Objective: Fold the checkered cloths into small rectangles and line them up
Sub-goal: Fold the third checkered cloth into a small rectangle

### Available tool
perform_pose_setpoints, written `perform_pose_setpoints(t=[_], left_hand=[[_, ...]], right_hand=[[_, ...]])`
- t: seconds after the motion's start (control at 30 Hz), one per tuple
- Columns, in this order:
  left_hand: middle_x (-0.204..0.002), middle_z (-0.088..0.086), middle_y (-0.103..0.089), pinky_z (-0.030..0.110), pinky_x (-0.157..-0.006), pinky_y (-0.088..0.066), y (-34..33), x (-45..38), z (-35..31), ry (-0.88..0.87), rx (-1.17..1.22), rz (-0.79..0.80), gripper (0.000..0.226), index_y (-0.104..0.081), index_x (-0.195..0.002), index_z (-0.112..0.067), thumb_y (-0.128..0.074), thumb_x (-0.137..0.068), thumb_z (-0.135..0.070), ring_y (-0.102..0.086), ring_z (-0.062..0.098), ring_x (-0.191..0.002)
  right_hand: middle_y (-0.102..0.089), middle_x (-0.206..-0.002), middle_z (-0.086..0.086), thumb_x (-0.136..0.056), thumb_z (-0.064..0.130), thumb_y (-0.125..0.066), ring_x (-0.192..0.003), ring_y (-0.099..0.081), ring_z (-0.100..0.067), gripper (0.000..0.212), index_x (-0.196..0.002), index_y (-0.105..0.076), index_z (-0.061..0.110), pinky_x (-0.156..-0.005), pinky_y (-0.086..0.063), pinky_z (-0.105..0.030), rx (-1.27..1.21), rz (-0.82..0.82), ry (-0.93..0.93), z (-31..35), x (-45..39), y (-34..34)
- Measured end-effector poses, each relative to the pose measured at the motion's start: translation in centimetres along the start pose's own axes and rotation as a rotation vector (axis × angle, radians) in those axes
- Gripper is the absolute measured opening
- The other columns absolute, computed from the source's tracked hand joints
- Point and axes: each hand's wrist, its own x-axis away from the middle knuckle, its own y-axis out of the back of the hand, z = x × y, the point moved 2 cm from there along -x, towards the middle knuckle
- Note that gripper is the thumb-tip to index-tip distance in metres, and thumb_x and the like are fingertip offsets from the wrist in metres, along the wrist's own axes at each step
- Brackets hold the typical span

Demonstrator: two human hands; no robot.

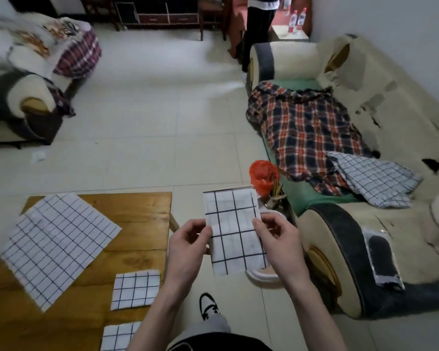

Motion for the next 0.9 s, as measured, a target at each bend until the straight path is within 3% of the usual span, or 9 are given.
perform_pose_setpoints(t=[0.13, 0.27, 0.53, 0.63, 0.77, 0.9], left_hand=[[-0.089, -0.006, -0.076, 0.024, -0.067, -0.059, 1.8, -3.8, -0.3, 0.036, 0.033, -0.122, 0.013, -0.074, -0.101, -0.014, -0.064, -0.100, -0.006, -0.069, 0.007, -0.082], [-0.105, 0.011, -0.077, 0.048, -0.080, -0.064, 3.9, -6.3, 0.1, 0.063, 0.082, -0.223, 0.014, -0.075, -0.109, -0.010, -0.066, -0.099, -0.006, -0.073, 0.034, -0.100], [-0.100, 0.013, -0.076, 0.061, -0.087, -0.060, 7.7, -11.0, -0.9, 0.054, 0.119, -0.459, 0.017, -0.077, -0.107, -0.015, -0.065, -0.099, -0.005, -0.070, 0.041, -0.098], [-0.097, 0.010, -0.076, 0.053, -0.086, -0.062, 9.3, -13.2, -0.9, 0.068, 0.143, -0.554, 0.017, -0.077, -0.107, -0.016, -0.066, -0.100, -0.006, -0.072, 0.034, -0.093], [-0.080, -0.003, -0.069, 0.032, -0.072, -0.055, 11.2, -16.2, -0.9, 0.092, 0.145, -0.694, 0.016, -0.076, -0.102, -0.016, -0.066, -0.099, -0.004, -0.061, 0.013, -0.073], [-0.081, -0.005, -0.072, 0.025, -0.074, -0.056, 11.8, -18.0, -1.2, 0.119, 0.195, -0.787, 0.021, -0.074, -0.099, -0.019, -0.065, -0.099, 0.000, -0.063, 0.012, -0.075]], right_hand=[[-0.074, -0.085, 0.003, -0.098, 0.030, -0.072, -0.080, -0.067, -0.013, 0.007, -0.099, -0.075, 0.024, -0.072, -0.056, -0.027, -0.003, 0.100, 0.000, 1.3, -4.6, -4.0], [-0.074, -0.088, 0.006, -0.097, 0.026, -0.073, -0.079, -0.065, 0.000, 0.001, -0.098, -0.073, 0.027, -0.073, -0.053, -0.019, 0.005, 0.166, 0.030, 2.9, -8.0, -7.7], [-0.074, -0.087, 0.014, -0.098, 0.025, -0.071, -0.075, -0.065, -0.007, 0.004, -0.094, -0.073, 0.026, -0.069, -0.053, -0.023, 0.066, 0.364, 0.089, 4.8, -14.8, -16.0], [-0.075, -0.088, 0.011, -0.099, 0.024, -0.070, -0.076, -0.066, -0.010, 0.007, -0.093, -0.073, 0.025, -0.068, -0.054, -0.022, 0.077, 0.473, 0.084, 5.5, -17.3, -19.4], [-0.075, -0.089, 0.006, -0.100, 0.026, -0.069, -0.078, -0.067, -0.017, 0.007, -0.094, -0.073, 0.025, -0.068, -0.054, -0.026, 0.119, 0.655, 0.097, 6.5, -20.8, -23.7], [-0.074, -0.088, 0.003, -0.100, 0.027, -0.069, -0.079, -0.066, -0.020, 0.006, -0.095, -0.072, 0.025, -0.069, -0.054, -0.029, 0.157, 0.801, 0.099, 7.3, -23.6, -27.0]])
